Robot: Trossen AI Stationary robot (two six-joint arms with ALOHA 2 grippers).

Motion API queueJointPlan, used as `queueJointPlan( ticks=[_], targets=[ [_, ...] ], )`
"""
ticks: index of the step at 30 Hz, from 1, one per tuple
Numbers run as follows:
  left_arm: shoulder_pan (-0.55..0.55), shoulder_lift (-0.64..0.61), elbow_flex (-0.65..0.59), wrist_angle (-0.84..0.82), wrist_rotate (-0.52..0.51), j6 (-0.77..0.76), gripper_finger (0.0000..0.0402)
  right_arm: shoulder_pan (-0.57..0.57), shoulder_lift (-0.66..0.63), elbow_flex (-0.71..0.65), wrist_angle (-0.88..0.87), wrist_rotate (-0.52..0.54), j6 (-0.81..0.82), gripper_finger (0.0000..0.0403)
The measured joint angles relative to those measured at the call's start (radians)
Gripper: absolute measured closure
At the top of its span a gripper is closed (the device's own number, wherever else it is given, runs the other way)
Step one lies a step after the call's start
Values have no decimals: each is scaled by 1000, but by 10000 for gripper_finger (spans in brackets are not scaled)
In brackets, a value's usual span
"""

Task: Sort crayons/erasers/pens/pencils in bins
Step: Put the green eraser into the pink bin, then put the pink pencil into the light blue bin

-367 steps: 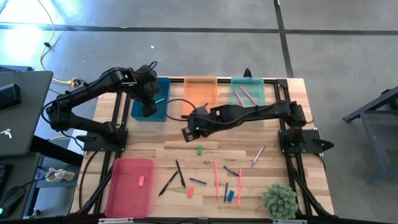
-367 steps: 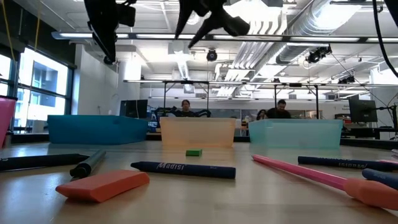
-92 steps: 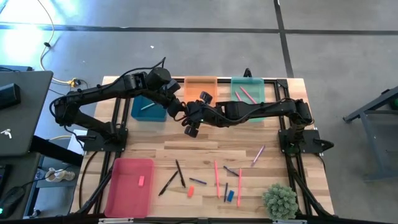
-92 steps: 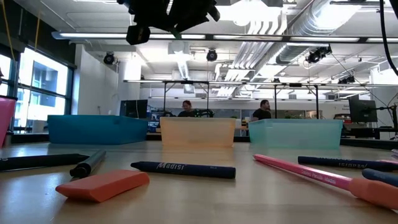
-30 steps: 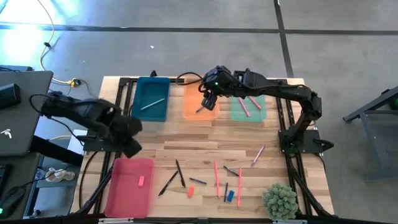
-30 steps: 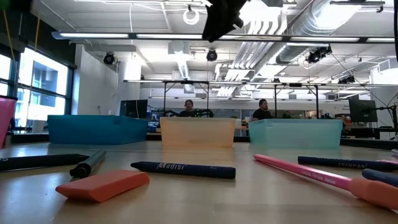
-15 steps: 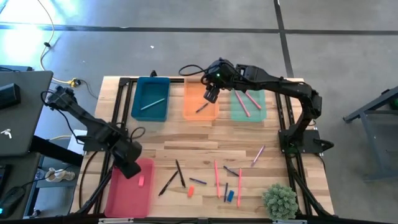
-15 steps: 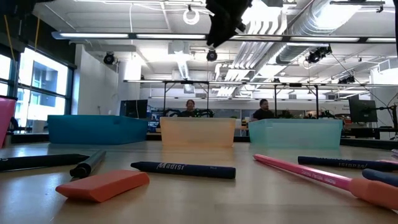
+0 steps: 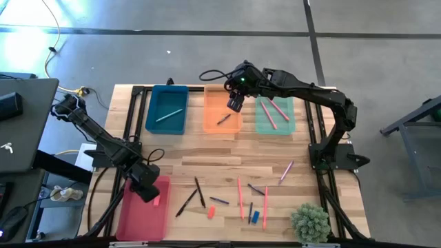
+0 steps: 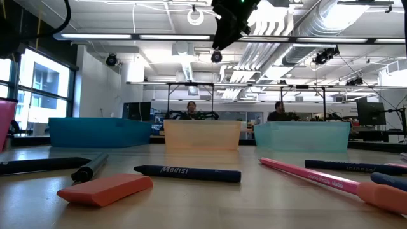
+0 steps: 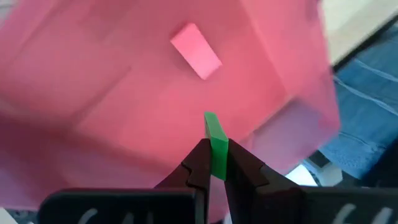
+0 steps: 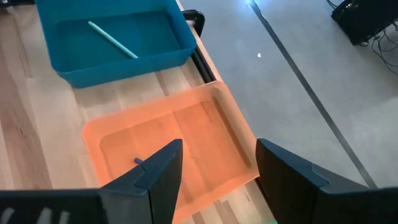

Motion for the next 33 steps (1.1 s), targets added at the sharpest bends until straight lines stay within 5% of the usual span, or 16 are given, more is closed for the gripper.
queueJointPlan(
  ticks=[12, 27, 33],
  targets=[
    [0, 0, -92, 57, 4, -48, 378, 1, 0, 0, -2, 0, 1, 206],
    [0, 0, -110, 98, -13, 32, 247, 4, 0, 0, -74, 0, 104, 206],
    [3, -4, -110, 100, 60, 46, 235, 4, 0, 0, -138, -44, 172, 206]
  ],
)
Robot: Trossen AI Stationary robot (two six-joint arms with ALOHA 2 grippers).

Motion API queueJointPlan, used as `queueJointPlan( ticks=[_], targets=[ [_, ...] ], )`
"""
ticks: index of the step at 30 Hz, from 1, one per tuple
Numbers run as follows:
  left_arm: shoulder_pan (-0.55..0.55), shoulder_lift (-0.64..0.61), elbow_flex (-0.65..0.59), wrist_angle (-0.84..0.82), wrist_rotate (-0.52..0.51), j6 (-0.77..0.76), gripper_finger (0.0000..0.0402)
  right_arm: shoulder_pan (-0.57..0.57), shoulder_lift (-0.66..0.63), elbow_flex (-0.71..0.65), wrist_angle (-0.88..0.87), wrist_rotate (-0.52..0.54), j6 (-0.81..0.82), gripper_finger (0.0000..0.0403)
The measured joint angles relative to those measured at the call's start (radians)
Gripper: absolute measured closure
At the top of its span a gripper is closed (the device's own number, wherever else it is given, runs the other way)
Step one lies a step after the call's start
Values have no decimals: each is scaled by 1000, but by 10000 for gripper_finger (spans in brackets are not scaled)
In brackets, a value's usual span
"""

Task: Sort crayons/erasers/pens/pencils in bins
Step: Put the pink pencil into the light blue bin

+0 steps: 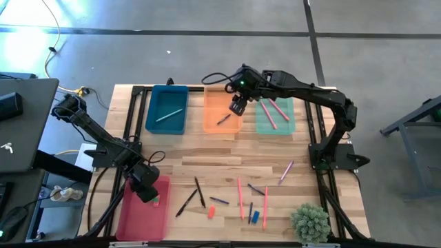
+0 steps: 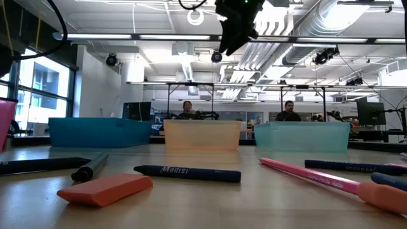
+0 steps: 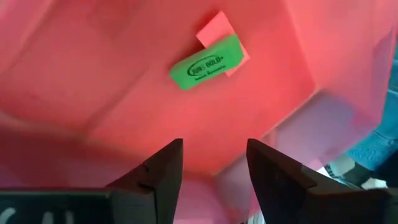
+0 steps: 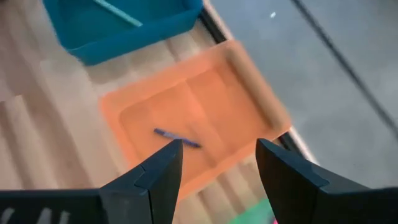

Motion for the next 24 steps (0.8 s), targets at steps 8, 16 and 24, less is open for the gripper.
queueJointPlan(
  ticks=[8, 16, 24],
  targets=[
    [22, -92, 0, 45, -31, 24, 242, 41, 0, 0, -49, -54, 96, 206],
    [90, -244, 1, 45, -173, 122, 243, 104, 0, -3, -100, -55, 197, 206],
    [203, -374, 1, 47, -287, 251, 243, 171, 7, -3, -168, -80, 294, 206]
  ],
)
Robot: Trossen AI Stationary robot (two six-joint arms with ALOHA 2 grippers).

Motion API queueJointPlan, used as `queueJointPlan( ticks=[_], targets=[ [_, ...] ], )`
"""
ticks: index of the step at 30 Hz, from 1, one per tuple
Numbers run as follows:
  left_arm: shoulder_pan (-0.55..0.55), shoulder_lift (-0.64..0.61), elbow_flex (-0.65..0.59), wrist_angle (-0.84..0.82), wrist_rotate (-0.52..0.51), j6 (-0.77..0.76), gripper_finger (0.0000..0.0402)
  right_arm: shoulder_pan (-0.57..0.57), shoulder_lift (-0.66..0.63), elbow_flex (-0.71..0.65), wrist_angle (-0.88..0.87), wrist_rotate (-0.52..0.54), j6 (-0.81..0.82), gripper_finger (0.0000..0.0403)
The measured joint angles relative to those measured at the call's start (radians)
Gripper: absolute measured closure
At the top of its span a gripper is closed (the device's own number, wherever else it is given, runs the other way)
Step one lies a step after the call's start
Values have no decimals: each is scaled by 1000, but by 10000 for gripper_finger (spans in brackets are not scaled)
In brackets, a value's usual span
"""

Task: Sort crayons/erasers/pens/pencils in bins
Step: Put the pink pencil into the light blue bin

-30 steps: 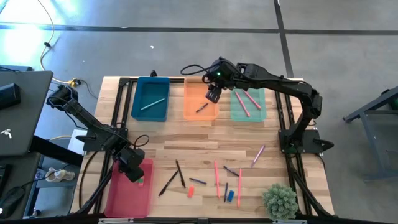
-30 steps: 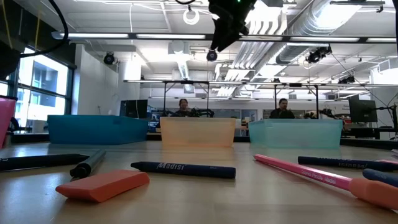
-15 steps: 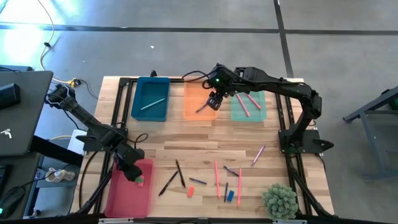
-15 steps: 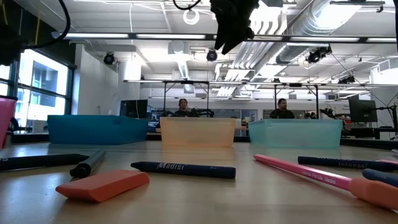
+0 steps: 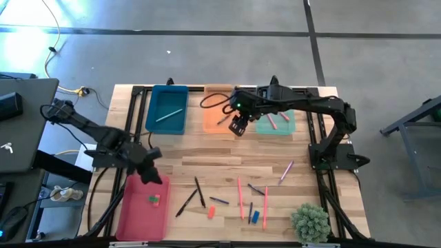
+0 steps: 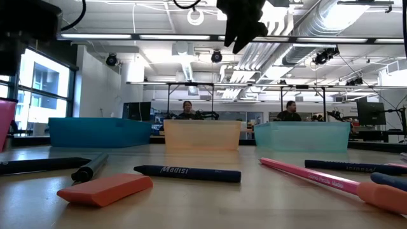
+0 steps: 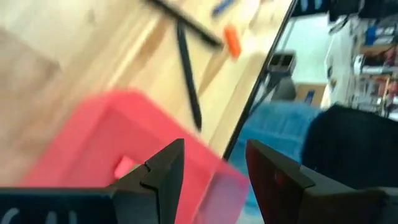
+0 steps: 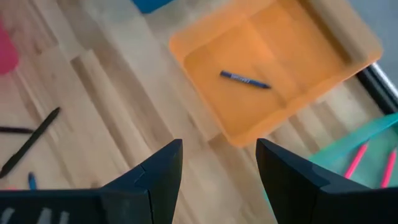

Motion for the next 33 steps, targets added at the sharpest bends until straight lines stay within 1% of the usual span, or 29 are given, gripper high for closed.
queueJointPlan(
  ticks=[4, 7, 12, 14, 21, 27, 33],
  targets=[
    [65, -41, 0, 28, -56, 69, 243, 34, 8, 0, -38, -1, 21, 206],
    [112, -57, 0, 84, -108, 135, 243, 57, 15, -1, -50, -3, 21, 206],
    [199, -62, 0, 164, -258, 275, 243, 86, 35, -1, -65, -5, 74, 206],
    [240, -61, 0, 191, -297, 326, 243, 94, 41, -1, -81, -5, 103, 206],
    [369, -61, 0, 273, -305, 478, 243, 142, 49, 0, -126, -10, 274, 206],
    [450, -61, 0, 284, -305, 553, 243, 202, 59, 0, -144, -50, 434, 206],
    [507, -57, 0, 283, -304, 604, 243, 273, 75, 0, -144, -78, 620, 206]
  ],
)
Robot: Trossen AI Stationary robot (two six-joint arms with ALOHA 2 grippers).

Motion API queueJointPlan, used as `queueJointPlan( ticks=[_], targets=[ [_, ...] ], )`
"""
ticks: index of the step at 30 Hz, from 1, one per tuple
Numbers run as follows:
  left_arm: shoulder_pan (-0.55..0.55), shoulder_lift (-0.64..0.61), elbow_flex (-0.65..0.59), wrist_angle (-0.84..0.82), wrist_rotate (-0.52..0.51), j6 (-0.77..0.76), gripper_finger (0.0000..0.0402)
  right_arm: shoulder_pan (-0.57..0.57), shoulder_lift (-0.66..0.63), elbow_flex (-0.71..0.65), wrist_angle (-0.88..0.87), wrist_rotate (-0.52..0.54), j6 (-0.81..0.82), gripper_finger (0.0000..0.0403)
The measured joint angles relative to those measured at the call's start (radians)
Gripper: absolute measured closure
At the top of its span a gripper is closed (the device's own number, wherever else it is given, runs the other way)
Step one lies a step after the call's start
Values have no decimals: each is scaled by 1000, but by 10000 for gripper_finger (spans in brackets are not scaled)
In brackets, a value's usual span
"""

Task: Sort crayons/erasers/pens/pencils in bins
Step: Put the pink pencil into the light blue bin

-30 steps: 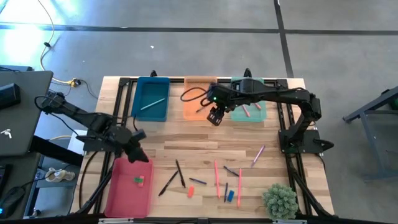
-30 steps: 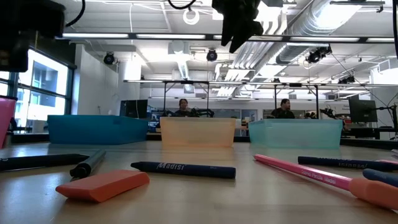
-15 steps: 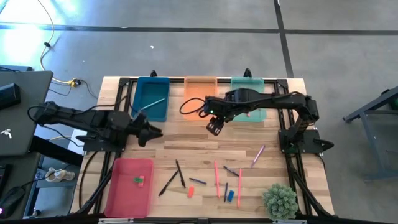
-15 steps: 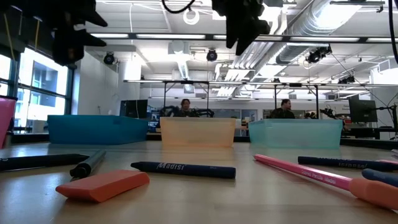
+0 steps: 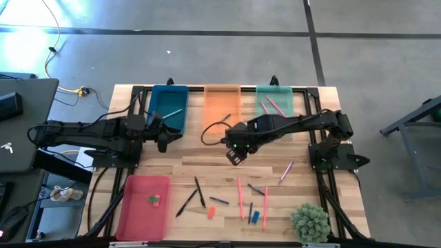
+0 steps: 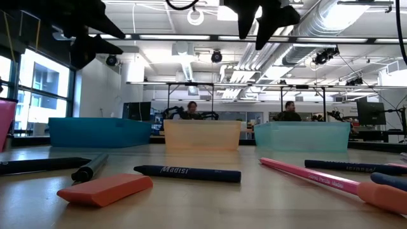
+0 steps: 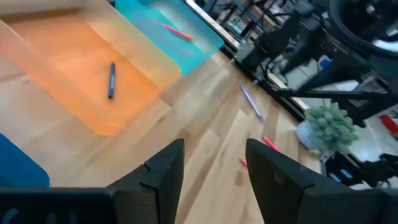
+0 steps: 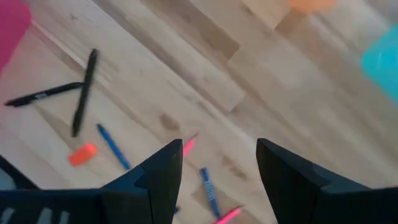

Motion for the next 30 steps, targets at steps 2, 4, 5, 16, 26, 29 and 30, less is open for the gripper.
queueJointPlan(
  ticks=[2, 4, 5, 16, 26, 29, 30],
  targets=[
    [14, 0, 0, 0, 10, 34, 243, 25, 3, 0, 0, -1, 77, 206],
    [27, 0, 0, -1, 28, 79, 243, 49, 4, 0, 1, -16, 153, 206],
    [33, 0, 0, 0, 39, 97, 243, 61, 5, 0, 2, -17, 193, 206],
    [68, 0, 0, -1, 120, 229, 243, 198, 60, 0, 13, -31, 491, 206],
    [68, 0, 0, -4, 111, 258, 243, 310, 129, 0, 123, -59, 718, 206],
    [68, 7, 0, -3, 92, 258, 243, 346, 152, 0, 134, -59, 755, 206],
    [68, 10, 0, -2, 90, 258, 243, 356, 160, 0, 133, -60, 767, 206]
  ],
)
